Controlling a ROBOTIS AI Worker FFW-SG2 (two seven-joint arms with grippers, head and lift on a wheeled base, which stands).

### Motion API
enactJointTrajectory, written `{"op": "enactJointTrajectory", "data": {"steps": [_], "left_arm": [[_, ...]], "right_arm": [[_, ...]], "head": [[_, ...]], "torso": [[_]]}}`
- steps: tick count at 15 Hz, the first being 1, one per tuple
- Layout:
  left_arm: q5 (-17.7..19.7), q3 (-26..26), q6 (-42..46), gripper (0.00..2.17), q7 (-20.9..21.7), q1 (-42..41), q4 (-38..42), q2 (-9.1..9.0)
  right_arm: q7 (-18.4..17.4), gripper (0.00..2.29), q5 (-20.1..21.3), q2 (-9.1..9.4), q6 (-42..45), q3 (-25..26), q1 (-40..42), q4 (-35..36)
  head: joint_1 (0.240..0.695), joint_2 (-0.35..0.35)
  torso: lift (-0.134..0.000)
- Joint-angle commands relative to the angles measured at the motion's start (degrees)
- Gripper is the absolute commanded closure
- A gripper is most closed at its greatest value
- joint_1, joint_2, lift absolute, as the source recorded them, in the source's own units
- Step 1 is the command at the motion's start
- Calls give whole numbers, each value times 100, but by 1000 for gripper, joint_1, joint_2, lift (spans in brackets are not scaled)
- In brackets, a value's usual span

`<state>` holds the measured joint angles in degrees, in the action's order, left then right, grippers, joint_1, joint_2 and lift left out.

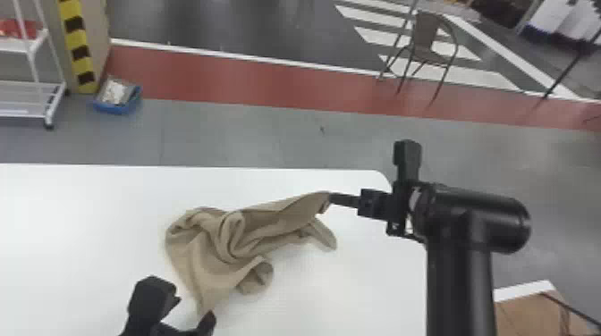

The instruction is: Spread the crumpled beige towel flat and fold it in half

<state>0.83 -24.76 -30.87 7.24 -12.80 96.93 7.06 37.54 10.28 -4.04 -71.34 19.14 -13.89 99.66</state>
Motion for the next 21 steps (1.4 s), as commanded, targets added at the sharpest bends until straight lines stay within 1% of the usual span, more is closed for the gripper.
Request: {"op": "enactJointTrajectory", "data": {"steps": [1, 3, 6, 9, 12, 13, 15, 18, 21], "left_arm": [[49, -134, -3, 424, -29, -3, 10, -3], [101, -178, 15, 424, -64, -12, 1, -38], [40, -257, 120, 424, -240, 32, -34, -100], [31, -354, 208, 458, -337, 67, -166, -214], [5, -512, 437, 461, -486, 199, -447, -223], [-48, -512, 472, 552, -495, 199, -491, -232], [-101, -512, 718, 552, -627, 234, -658, -232], [-162, -512, 964, 552, -697, 252, -781, -214], [-259, -503, 1069, 552, -803, 252, -843, -205]], "right_arm": [[-1, 1210, 0, 0, 1, -42, 0, -8], [-1, 1210, 0, 0, 1, -60, 0, -16], [-10, 1210, -9, 9, 19, -86, 0, -52], [-10, 1210, -9, 9, 107, -77, 9, -113], [-1, 1210, -62, 0, 142, -60, 9, -122], [-1, 1210, -70, 0, 177, -51, 18, -139], [17, 1210, -88, 0, 195, -16, 18, -148], [43, 1210, -88, 0, 177, -16, 62, -131], [69, 1210, -167, 0, 160, -42, 105, -60]], "head": [[695, -349], [695, -350], [695, -350], [695, -350], [695, -350], [695, -350], [695, -350], [695, -350], [695, -350]], "torso": [[0], [0], [0], [0], [0], [0], [0], [0], [0]]}}
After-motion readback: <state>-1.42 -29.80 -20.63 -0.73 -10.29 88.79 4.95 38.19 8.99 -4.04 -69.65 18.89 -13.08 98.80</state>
